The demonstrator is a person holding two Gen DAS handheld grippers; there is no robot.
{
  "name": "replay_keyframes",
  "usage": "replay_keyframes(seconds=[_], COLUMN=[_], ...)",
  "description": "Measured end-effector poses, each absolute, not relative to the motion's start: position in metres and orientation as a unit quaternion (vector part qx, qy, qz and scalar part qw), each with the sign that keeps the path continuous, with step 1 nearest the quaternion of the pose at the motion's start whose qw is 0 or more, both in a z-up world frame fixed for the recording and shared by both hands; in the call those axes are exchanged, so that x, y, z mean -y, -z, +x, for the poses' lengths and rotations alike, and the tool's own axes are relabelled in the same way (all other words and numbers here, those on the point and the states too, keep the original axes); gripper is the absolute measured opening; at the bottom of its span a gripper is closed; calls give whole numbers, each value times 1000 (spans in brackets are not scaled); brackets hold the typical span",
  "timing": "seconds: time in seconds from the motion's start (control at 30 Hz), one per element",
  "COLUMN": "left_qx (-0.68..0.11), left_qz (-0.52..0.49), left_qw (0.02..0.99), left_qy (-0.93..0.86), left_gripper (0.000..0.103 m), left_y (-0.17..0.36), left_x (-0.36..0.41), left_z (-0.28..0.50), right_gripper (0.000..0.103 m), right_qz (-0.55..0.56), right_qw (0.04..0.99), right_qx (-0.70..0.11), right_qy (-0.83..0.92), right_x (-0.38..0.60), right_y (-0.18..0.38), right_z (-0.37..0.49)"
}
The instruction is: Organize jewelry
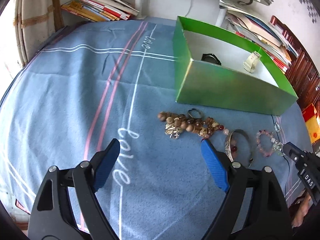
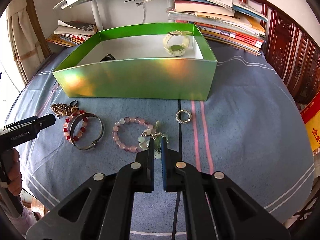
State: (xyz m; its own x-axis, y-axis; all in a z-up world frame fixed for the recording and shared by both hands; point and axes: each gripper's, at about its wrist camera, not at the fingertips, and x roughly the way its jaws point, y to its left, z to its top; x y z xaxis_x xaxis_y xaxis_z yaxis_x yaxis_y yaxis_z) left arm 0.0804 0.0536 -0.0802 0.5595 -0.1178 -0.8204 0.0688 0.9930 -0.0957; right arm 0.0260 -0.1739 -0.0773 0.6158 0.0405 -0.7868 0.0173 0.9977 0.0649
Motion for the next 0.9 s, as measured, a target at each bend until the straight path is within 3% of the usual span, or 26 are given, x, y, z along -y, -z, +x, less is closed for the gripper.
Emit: replay_keyframes(seconds=[0.1,0.17,0.63,0.77,0.9], left_qx=[-472,-472,-480,-469,-462], left_qz=[-12,-8,13,43,54], left_qw=[880,881,872,879,882], left_qy=[49,43,92,70,72], left_gripper=[69,67,66,51,46], left_y=[89,88,89,90,90], left_x=[-51,-52,-7,-2,-9], left_z=[87,88,78,75,67], right_gripper=[7,7,9,12,31], right_qz=[37,39,46,50,49], right_qw=[897,897,900,899,896], right_qx=[-441,-440,-434,-435,-441], right_qy=[-5,-6,1,3,3], right_x=[176,177,186,189,188], right_y=[79,79,79,81,87], right_z=[26,25,20,22,26])
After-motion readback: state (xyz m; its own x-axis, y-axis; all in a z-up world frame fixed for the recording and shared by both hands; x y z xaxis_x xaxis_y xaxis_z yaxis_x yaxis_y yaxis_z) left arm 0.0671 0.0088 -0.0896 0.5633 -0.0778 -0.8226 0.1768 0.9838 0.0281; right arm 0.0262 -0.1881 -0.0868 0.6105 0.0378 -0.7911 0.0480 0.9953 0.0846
